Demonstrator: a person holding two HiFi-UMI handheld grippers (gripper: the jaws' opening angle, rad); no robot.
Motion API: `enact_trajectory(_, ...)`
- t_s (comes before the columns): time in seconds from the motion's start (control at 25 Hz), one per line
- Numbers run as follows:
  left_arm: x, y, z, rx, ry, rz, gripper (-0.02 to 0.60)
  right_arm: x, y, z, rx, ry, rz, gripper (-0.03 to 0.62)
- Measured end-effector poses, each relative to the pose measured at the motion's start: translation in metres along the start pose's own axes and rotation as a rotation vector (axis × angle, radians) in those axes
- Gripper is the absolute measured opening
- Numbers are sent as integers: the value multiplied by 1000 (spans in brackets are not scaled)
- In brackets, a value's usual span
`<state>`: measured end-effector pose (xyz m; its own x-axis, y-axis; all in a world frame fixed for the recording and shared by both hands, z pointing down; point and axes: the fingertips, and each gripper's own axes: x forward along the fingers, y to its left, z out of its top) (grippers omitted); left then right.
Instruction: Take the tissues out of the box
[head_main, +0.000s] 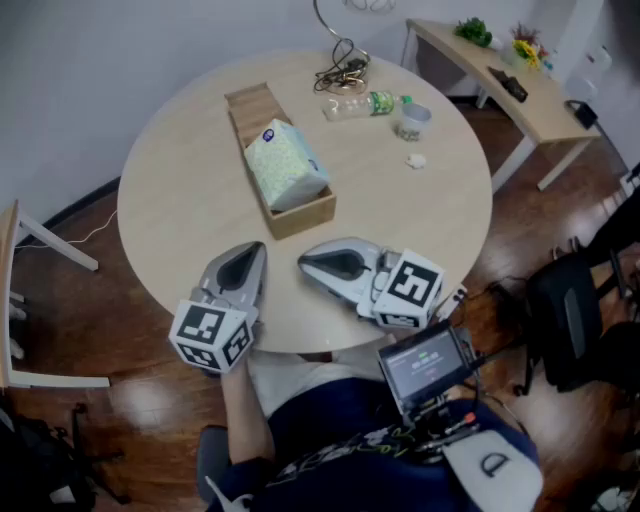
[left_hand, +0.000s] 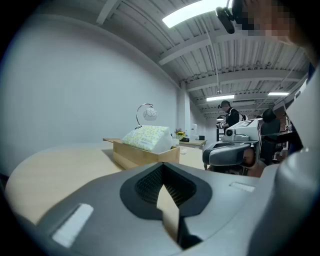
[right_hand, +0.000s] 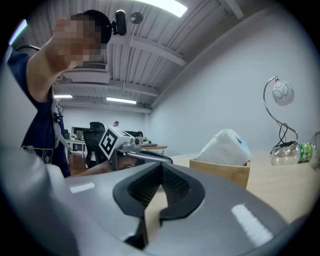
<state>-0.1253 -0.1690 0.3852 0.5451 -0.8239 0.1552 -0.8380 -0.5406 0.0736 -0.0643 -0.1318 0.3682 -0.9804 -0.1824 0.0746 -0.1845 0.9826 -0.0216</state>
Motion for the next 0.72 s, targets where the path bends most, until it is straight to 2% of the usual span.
enact_trajectory(0.72, 0, 0, 0, 3, 0, -3, 3, 0, -6, -4, 10, 14, -28, 0)
